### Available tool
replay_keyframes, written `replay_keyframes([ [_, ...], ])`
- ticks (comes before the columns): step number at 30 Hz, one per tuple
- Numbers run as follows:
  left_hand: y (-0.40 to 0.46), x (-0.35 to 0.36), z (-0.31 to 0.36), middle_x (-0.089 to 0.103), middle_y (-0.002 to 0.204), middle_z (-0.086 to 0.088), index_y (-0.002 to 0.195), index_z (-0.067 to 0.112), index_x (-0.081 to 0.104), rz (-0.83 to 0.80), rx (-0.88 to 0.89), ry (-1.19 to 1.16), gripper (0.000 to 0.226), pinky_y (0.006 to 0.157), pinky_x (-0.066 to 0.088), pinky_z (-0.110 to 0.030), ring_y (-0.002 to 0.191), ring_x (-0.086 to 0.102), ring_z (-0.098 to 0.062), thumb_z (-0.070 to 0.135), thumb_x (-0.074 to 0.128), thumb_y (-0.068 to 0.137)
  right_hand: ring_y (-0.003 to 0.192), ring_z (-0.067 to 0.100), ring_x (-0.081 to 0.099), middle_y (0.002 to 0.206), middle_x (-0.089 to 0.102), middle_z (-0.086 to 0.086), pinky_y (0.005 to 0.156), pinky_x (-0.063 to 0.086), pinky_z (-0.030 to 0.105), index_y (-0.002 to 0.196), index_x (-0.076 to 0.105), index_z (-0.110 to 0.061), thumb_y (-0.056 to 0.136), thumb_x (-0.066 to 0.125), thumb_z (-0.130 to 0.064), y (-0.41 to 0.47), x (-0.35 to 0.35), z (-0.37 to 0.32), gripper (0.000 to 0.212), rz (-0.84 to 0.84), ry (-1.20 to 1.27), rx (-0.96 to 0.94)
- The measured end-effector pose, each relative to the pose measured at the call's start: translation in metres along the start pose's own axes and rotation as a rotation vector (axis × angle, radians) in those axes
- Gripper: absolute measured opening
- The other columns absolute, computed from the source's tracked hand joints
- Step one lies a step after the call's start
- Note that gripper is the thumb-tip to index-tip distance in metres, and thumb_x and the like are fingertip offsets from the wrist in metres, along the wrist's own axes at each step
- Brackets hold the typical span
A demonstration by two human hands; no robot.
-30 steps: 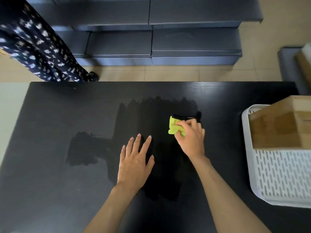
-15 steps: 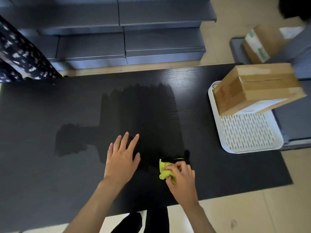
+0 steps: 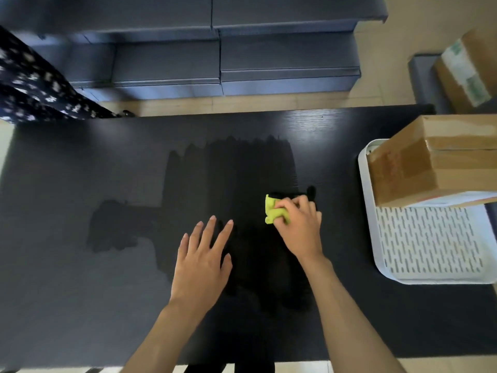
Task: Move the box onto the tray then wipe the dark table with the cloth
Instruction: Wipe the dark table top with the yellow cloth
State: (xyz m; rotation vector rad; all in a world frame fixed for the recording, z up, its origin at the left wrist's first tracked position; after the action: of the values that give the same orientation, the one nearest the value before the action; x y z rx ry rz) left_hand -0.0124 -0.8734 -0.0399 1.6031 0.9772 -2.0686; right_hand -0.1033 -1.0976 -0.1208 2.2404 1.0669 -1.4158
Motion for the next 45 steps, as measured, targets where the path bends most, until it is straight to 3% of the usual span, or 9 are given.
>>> replay_keyframes([
  [10,0.041,-0.003,0.024,0.036,0.164,-0.006,0.160,0.032,0.025,0.018,-0.081,0.012,0.067,0.118,0.037,-0.054,0.150,0.036,-0.032,0.043,0.051,0.099,0.110,0.026,0.048,0.117,0.052,0.001,0.094,0.035,0.045,0.112,0.060,-0.031,0.089,0.060,-0.030,0.149,-0.023,0.005,0.023,-0.010,-0.003,-0.060],
  [16,0.038,-0.008,0.022,0.026,0.168,-0.004,0.161,0.035,0.016,-0.005,-0.093,-0.019,0.065,0.123,0.029,-0.051,0.155,0.025,-0.029,0.045,0.042,0.102,0.112,0.028,0.048,0.121,0.051,0.005,0.092,0.035,0.042,0.117,0.058,-0.032,0.092,0.058,-0.029,0.179,-0.029,0.004,0.025,-0.028,-0.048,-0.080],
  [20,0.022,-0.008,0.013,0.022,0.169,-0.002,0.162,0.036,0.012,-0.027,-0.078,-0.037,0.066,0.125,0.026,-0.050,0.156,0.021,-0.028,0.046,0.040,0.103,0.108,0.025,0.048,0.118,0.051,0.002,0.091,0.036,0.041,0.113,0.059,-0.034,0.090,0.060,-0.030,0.145,-0.029,0.008,0.024,-0.028,-0.057,-0.066],
  [26,-0.012,-0.012,0.004,0.021,0.170,0.001,0.162,0.037,0.008,-0.033,-0.038,-0.100,0.066,0.126,0.022,-0.048,0.156,0.018,-0.025,0.045,0.039,0.104,0.100,0.021,0.045,0.109,0.046,-0.006,0.083,0.030,0.037,0.105,0.060,-0.033,0.086,0.064,-0.025,0.027,-0.030,0.015,0.021,-0.031,-0.056,0.003],
  [32,-0.055,-0.013,-0.024,0.013,0.172,0.002,0.162,0.037,0.005,-0.082,0.095,-0.048,0.064,0.127,0.016,-0.046,0.158,0.011,-0.025,0.046,0.034,0.106,0.101,0.026,0.049,0.114,0.050,-0.001,0.080,0.040,0.041,0.109,0.059,-0.028,0.087,0.065,-0.025,-0.102,-0.020,0.015,0.023,-0.099,-0.196,0.104],
  [36,-0.080,-0.013,-0.055,0.013,0.172,0.002,0.162,0.036,0.005,-0.094,0.081,-0.053,0.063,0.127,0.016,-0.046,0.157,0.011,-0.024,0.047,0.032,0.106,0.099,0.025,0.050,0.113,0.050,-0.002,0.078,0.042,0.040,0.110,0.062,-0.031,0.087,0.067,-0.026,-0.169,-0.014,0.016,0.024,-0.129,-0.208,0.152],
  [42,-0.111,-0.005,-0.077,0.019,0.170,0.004,0.162,0.036,0.010,-0.099,0.004,-0.119,0.061,0.127,0.019,-0.044,0.156,0.018,-0.023,0.046,0.033,0.106,0.092,0.024,0.050,0.109,0.048,-0.004,0.074,0.043,0.038,0.108,0.063,-0.034,0.084,0.074,-0.025,-0.204,-0.015,0.023,0.028,-0.161,-0.210,0.122],
  [45,-0.123,0.005,-0.082,0.025,0.168,0.003,0.161,0.035,0.017,-0.110,-0.045,-0.146,0.060,0.126,0.023,-0.044,0.155,0.023,-0.024,0.045,0.037,0.106,0.090,0.020,0.051,0.107,0.042,-0.007,0.077,0.050,0.037,0.117,0.060,-0.037,0.085,0.076,-0.026,-0.203,-0.020,0.031,0.038,-0.175,-0.178,0.043],
])
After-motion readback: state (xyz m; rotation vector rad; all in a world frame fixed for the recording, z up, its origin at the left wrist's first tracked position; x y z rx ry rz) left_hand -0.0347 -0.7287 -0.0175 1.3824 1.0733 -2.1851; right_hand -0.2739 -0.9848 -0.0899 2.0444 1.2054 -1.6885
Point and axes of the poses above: each hand's wrist, its own y-axis towards the middle knuckle, its own x-axis out of the palm, z = x × y, the point moved 1 cm from there along y, towards the middle knuckle
